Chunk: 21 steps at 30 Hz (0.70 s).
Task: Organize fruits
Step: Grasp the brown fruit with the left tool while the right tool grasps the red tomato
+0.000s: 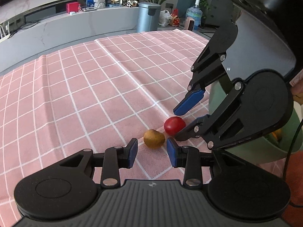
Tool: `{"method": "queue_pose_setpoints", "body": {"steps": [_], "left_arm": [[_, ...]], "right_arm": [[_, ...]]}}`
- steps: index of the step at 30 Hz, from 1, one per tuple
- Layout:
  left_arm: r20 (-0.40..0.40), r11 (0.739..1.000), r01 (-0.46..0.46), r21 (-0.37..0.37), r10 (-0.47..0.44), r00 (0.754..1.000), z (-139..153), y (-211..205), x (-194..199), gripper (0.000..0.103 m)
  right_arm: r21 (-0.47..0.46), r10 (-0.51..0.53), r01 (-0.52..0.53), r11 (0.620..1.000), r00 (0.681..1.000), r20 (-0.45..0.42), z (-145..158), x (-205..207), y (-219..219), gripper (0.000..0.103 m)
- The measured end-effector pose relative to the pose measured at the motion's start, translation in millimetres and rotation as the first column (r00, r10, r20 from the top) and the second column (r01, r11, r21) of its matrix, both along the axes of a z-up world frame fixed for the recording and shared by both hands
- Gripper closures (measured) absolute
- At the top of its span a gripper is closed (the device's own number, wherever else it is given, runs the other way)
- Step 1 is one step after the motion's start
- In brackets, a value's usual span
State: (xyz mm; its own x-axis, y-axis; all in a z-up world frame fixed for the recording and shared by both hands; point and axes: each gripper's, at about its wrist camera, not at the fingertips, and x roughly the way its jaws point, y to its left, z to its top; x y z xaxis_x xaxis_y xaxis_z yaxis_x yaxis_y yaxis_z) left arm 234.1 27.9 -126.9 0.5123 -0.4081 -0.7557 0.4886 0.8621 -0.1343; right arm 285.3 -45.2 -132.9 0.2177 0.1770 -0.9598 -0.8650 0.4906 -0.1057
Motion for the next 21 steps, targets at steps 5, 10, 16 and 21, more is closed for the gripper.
{"method": "queue_pose_setpoints", "body": {"steps": [5, 10, 16, 21], "left_arm": [[0.001, 1.000, 0.013, 0.001, -0.013, 1.000, -5.9, -6.3, 1.7, 0.061], [0.017, 0.999, 0.043, 0.012, -0.043, 0.999, -6.0, -13.3, -1.8, 0.073], [0.018, 0.999, 0.014, 0.029, -0.015, 1.000, -3.9, -13.0, -5.4, 0.075], [0.021, 0.998, -0.053, 0.029, 0.052, 0.998, 8.4, -7.3, -13.6, 0.075]], "right_arm": [[0.015, 0.007, -0.007, 1.000, 1.000, -0.013, -2.5, 4.3, -2.7, 0.078], [0.028, 0.012, -0.011, 1.000, 1.000, -0.006, -3.6, 4.3, 0.2, 0.081], [0.025, -0.009, 0.009, 1.000, 1.000, 0.011, -3.5, 2.1, 2.8, 0.082], [0.058, -0.057, 0.054, 0.997, 0.997, 0.055, 8.0, -6.8, 0.3, 0.082]]}}
